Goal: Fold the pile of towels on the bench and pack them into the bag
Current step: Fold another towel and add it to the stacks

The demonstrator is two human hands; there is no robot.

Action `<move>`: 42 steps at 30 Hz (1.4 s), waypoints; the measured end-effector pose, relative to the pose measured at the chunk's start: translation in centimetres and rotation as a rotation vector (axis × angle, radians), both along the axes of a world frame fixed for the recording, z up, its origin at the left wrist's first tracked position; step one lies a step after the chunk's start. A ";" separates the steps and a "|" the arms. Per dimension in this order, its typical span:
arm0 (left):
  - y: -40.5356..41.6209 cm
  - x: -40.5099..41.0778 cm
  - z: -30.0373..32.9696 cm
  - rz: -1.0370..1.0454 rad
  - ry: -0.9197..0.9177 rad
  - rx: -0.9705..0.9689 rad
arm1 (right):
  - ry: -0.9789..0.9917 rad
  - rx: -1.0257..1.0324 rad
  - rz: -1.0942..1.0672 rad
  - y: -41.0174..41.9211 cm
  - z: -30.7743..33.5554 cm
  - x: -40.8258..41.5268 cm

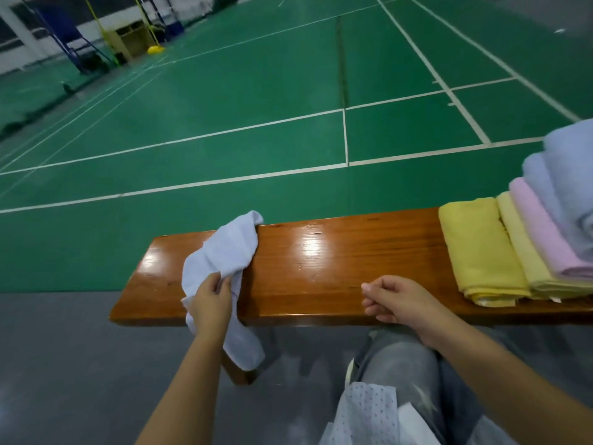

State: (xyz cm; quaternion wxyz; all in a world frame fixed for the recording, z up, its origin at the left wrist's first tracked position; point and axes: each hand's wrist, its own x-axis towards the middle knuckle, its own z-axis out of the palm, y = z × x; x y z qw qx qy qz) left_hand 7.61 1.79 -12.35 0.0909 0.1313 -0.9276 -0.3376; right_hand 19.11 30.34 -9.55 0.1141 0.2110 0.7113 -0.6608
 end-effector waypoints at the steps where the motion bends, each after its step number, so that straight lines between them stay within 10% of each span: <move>1: 0.8 0.1 0.8 -0.041 0.010 0.067 | 0.000 -0.001 -0.007 0.1 0.0 0.0; 13: 8.4 1.5 13.6 -0.793 -0.076 0.509 | 0.615 0.211 0.174 1.1 7.0 -3.5; 20: 13.6 1.0 16.0 -0.561 -0.057 0.868 | 0.968 0.485 0.034 -1.8 9.4 -3.0; 36: 17.1 2.2 15.3 -0.668 -0.030 0.923 | 0.681 0.318 -0.145 2.0 10.3 -4.0; 42: 16.2 0.4 12.2 -0.749 0.112 0.449 | 0.618 0.078 -0.162 3.8 13.8 -4.7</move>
